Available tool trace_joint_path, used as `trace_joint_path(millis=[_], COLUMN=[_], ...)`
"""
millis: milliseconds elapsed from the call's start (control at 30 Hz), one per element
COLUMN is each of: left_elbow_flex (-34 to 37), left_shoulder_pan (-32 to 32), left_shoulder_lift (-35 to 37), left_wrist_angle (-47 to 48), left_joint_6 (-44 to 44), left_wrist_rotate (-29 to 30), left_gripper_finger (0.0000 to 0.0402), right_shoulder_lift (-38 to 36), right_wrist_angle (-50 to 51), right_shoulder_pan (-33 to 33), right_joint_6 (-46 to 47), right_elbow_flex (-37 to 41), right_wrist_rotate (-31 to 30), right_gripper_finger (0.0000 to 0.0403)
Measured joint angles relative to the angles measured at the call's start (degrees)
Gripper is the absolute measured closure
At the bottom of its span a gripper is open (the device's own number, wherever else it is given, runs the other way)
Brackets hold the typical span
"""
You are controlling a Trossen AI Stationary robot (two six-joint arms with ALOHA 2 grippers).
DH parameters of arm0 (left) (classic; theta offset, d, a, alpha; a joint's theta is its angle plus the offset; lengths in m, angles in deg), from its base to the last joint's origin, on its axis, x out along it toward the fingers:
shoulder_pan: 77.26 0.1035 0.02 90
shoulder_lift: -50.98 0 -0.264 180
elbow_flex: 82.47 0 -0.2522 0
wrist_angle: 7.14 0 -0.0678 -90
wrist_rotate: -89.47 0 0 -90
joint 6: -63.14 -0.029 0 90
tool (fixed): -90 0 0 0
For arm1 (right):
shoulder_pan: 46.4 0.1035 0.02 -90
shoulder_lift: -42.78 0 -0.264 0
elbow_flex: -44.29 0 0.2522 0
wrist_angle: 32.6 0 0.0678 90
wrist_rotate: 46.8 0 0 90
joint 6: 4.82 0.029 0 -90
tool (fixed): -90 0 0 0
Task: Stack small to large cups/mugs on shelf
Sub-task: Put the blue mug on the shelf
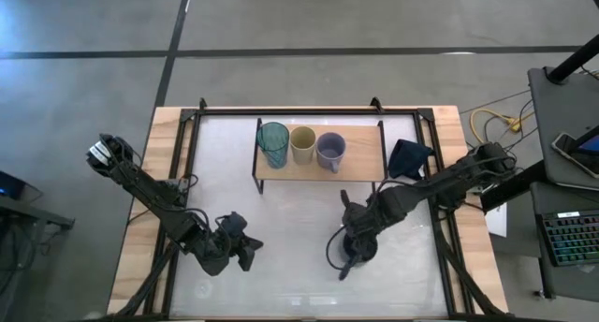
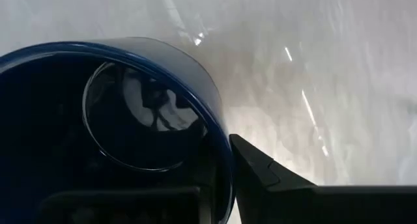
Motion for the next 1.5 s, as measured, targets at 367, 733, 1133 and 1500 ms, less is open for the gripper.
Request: trace_joint_path(millis=[367,733,1133,1500], left_elbow_flex=[0.0,0.0,0.0,0.0], left_shoulder_pan=[0.0,0.0,0.0,0.0], left_shoulder_lift=[0.0,0.0,0.0,0.0], left_wrist_angle=[0.1,0.1,0.0,0.2], left_joint_6=[-0.1,-0.1,-0.2,-0.1], left_wrist_rotate=[1.1,1.3,1.2,1.2], left_gripper_finger=[0.0402,0.0402,0.0402,0.0402], right_shoulder_lift=[0.0,0.0,-0.1,-0.2], right_wrist_angle=[1.9,2.0,2.4,14.9], right_shoulder_pan=[-0.1,-0.1,-0.1,1.2], right_joint_6=[-4.2,-1.5,5.2,20.8], right_elbow_flex=[0.4,0.4,-2.2,-15.0], right_wrist_rotate=[1.2,1.3,-3.4,-14.5], right_gripper_finger=[0.0372,0.0316,0.0278,0.0246])
